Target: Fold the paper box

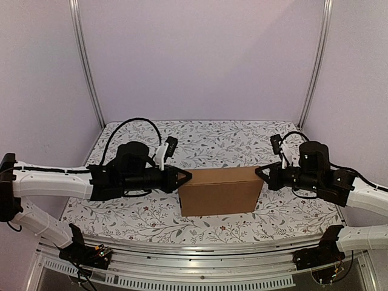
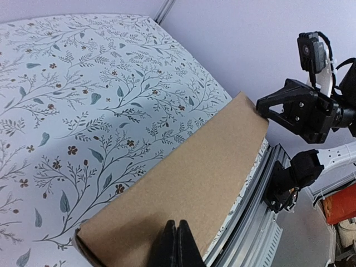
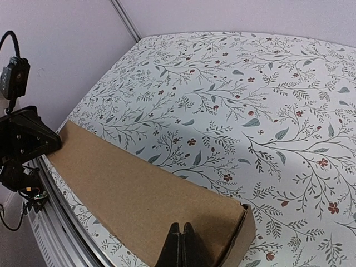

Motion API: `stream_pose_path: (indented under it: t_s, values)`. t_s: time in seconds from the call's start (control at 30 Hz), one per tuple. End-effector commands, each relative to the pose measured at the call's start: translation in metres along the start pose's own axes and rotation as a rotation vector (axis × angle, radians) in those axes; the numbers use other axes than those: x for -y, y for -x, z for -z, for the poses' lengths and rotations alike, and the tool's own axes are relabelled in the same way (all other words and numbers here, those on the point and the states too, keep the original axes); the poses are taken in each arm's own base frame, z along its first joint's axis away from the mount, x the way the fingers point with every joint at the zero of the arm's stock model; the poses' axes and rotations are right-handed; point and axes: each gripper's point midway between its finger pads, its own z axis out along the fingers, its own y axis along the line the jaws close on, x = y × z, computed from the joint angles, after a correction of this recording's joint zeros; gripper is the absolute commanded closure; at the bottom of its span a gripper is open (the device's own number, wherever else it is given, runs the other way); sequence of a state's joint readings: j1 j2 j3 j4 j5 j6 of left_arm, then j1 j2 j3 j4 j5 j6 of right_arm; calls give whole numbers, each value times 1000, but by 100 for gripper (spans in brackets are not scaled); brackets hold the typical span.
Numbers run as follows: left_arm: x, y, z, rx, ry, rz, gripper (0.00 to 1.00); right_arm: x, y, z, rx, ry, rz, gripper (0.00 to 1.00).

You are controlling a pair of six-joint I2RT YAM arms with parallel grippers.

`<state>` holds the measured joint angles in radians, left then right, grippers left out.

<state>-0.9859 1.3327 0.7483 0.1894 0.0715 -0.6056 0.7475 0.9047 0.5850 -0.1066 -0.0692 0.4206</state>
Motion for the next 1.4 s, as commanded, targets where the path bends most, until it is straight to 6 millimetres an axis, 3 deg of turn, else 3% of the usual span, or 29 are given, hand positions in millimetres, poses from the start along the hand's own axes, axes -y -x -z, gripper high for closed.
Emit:
stream_pose_path:
  t_s: [0.0,0.17,0.27,0.43,0.6,0.73,0.87,1.1,1.23,1.37]
  values:
    - [-43,-58,-3,-208,147,10,100,-23,7,0,-46,54,19,100]
    - [-43,-57,-3,-205,149,7,100,-58,19,-12,-40,131,60,100]
    - [-47,-63,-1,-233,167,8,100,-69,16,-25,-53,149,74,100]
    - [-48,-63,-1,-236,169,6,100,-55,-16,-52,-131,89,86,100]
    - [-50,-65,0,-239,179,3,100,-33,-53,-63,-215,23,82,100]
    - [-50,-64,0,-237,181,-2,100,-31,-50,-57,-198,11,75,100]
    - [-48,-59,0,-229,180,-6,91,-37,-34,-49,-165,18,84,96]
    - [-36,-33,7,-178,178,-26,61,-52,-2,-30,-118,43,114,83]
    - [-27,-14,17,-146,178,-51,47,-52,15,-11,-72,21,124,68]
    - [-22,13,29,-85,202,-86,33,-49,18,3,-74,6,136,52]
